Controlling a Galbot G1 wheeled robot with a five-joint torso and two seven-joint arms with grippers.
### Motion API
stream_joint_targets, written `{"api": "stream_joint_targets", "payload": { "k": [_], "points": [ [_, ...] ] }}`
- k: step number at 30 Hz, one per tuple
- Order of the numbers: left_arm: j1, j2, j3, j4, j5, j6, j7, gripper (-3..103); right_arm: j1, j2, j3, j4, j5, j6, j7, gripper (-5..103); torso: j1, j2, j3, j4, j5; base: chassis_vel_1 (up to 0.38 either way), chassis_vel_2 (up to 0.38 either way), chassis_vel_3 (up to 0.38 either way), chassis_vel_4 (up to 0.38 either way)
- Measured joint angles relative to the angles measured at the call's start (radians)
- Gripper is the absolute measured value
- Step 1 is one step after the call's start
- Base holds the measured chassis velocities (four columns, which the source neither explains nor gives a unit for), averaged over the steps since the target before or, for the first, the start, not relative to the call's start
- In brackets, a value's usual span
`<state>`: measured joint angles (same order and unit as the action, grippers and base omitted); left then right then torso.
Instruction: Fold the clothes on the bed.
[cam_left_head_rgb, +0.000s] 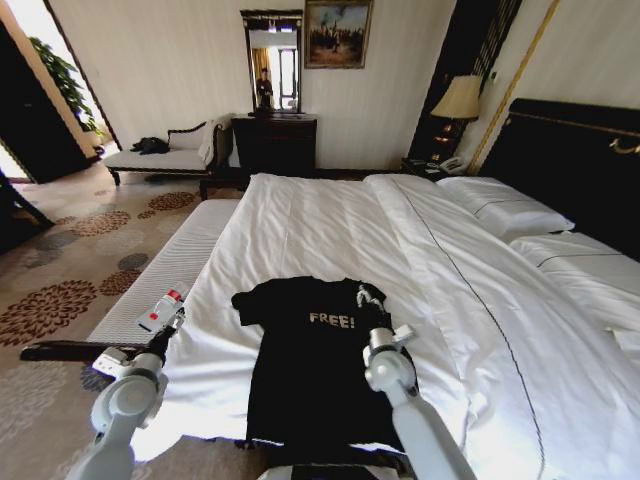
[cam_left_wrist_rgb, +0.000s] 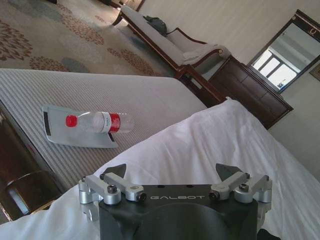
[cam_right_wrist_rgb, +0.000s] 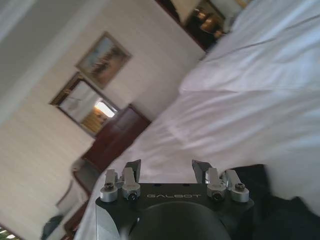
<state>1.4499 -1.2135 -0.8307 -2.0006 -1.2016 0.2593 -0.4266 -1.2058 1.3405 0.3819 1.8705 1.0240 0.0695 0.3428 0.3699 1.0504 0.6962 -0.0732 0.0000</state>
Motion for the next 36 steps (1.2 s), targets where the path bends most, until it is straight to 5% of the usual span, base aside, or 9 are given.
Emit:
{"api": "stream_joint_targets", "payload": {
  "k": [3, 6, 13, 36],
  "points": [
    [-0.002, 0.000, 0.003, 0.002, 0.000, 0.000, 0.000, 100, 0.004, -0.007, 0.022, -0.015, 0.036, -0.023, 0.041, 60, 0.000, 0.000, 0.000, 0.0000, -0.0001, 0.000, 0.000, 0.000, 0.000],
    [-0.005, -0.001, 0.009, 0.002, 0.001, 0.000, -0.001, 100, 0.008, -0.016, 0.059, -0.072, 0.073, -0.067, 0.107, 81, 0.000, 0.000, 0.000, 0.0000, 0.0002, 0.000, 0.000, 0.000, 0.000],
    [-0.005, 0.006, 0.007, 0.004, 0.001, 0.000, -0.001, 100, 0.011, -0.017, 0.080, -0.117, 0.058, -0.074, 0.124, 99, 0.000, 0.000, 0.000, 0.0000, 0.0001, 0.000, 0.000, 0.000, 0.000],
    [-0.003, -0.004, 0.002, 0.012, 0.004, -0.005, -0.002, 100, -0.216, 0.000, -0.054, 0.127, 0.027, -0.086, 0.121, 100, 0.000, 0.000, 0.000, -0.0001, -0.0002, 0.000, 0.000, 0.000, 0.000]
  ]
}}
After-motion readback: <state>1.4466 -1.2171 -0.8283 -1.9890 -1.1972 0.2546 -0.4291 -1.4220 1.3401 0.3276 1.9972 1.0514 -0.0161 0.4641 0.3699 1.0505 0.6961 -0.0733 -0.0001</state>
